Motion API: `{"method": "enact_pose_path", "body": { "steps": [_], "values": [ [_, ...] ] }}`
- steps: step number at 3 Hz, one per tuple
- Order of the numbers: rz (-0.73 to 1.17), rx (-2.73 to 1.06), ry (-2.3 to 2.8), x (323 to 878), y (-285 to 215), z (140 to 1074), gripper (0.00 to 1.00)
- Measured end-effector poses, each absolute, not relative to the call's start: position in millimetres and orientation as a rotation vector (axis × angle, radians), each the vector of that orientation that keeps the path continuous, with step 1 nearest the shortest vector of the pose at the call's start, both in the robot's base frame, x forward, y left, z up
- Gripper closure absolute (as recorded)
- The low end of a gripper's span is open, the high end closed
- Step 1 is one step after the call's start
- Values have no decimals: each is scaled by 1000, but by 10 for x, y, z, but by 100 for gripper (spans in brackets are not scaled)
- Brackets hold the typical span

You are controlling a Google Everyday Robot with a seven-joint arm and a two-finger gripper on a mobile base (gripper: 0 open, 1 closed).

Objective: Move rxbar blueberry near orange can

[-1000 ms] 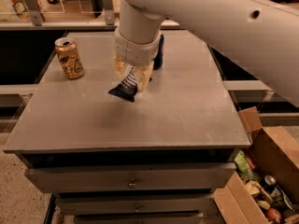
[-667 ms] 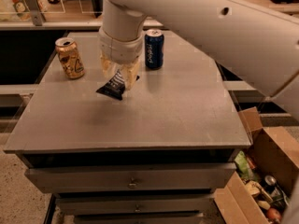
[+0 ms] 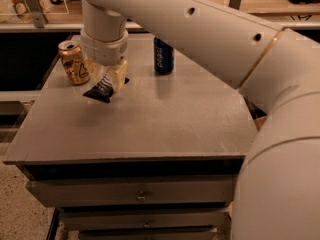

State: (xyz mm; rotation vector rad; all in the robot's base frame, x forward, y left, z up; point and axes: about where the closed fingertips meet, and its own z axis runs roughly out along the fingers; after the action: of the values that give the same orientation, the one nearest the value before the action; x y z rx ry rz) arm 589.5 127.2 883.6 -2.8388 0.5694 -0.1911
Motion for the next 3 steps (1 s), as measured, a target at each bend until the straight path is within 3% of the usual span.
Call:
{"method": "enact_pose_path", "body": {
  "steps": [3],
  "values": [
    [-145, -2720, 707, 6190, 1750, 8588, 100]
  ]
}}
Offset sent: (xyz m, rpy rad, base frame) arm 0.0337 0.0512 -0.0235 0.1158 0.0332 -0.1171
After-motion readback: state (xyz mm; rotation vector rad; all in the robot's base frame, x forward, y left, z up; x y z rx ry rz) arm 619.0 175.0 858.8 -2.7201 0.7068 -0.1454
